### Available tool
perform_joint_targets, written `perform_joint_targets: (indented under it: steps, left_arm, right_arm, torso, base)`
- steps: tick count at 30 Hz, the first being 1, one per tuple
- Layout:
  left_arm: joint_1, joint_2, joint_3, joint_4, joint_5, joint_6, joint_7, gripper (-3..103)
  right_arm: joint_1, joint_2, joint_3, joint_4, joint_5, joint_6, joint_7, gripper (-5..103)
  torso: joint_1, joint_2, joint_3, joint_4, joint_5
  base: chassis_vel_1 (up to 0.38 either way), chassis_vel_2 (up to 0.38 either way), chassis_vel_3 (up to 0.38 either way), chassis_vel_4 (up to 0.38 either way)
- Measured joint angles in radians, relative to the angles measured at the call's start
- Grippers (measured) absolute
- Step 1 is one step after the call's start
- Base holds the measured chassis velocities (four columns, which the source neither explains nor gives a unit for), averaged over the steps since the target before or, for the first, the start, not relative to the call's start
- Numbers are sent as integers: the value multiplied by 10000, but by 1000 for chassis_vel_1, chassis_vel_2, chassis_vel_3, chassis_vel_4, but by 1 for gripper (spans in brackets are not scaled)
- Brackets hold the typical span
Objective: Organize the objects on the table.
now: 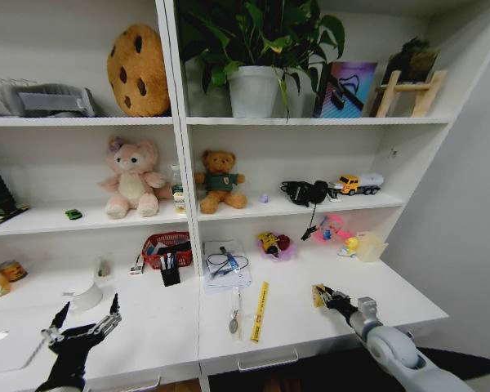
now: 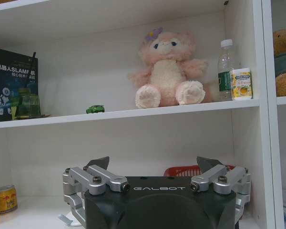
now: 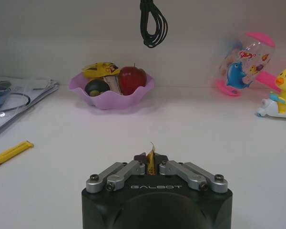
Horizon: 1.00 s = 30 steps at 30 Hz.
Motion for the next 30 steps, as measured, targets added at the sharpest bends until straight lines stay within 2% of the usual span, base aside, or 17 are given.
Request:
perform_joint_targets:
  steps: [2, 8, 13, 18, 23, 30]
  left_arm:
    - [-1, 0, 0, 0, 0, 0, 0, 100]
    - [0, 0, 0, 0, 0, 0, 0, 100]
    - [0, 0, 0, 0, 0, 0, 0, 100]
    - [0, 0, 0, -1, 0, 0, 0, 100]
    - [0, 0, 0, -1, 0, 0, 0, 100]
    - [0, 0, 0, 0, 0, 0, 0, 100]
  right_arm:
    - [-18, 75, 1, 15, -17, 8, 27, 2]
    - [24, 227, -12, 77, -74, 196, 247, 0]
    - [246, 352, 199, 345, -786, 690, 389, 0]
    - [507, 117, 642, 806, -556, 1203, -254, 0]
    - [787, 20, 783, 895, -808, 1464, -484, 0]
    - [1680, 129, 391, 729, -747, 1087, -502, 0]
  torso:
    - [0, 1, 0, -1, 0]
    - [0, 0, 0, -2, 0]
    - [0, 0, 0, 0, 1]
    - [0, 0, 0, -1, -1]
    - [0, 0, 0, -1, 0]
    - [0, 0, 0, -1, 0]
  base:
    - [0, 0, 0, 0]
    - [0, 0, 0, 0]
    - [0, 0, 0, 0]
    - [0, 0, 0, 0]
    - [0, 0, 0, 0]
    - [0, 0, 0, 0]
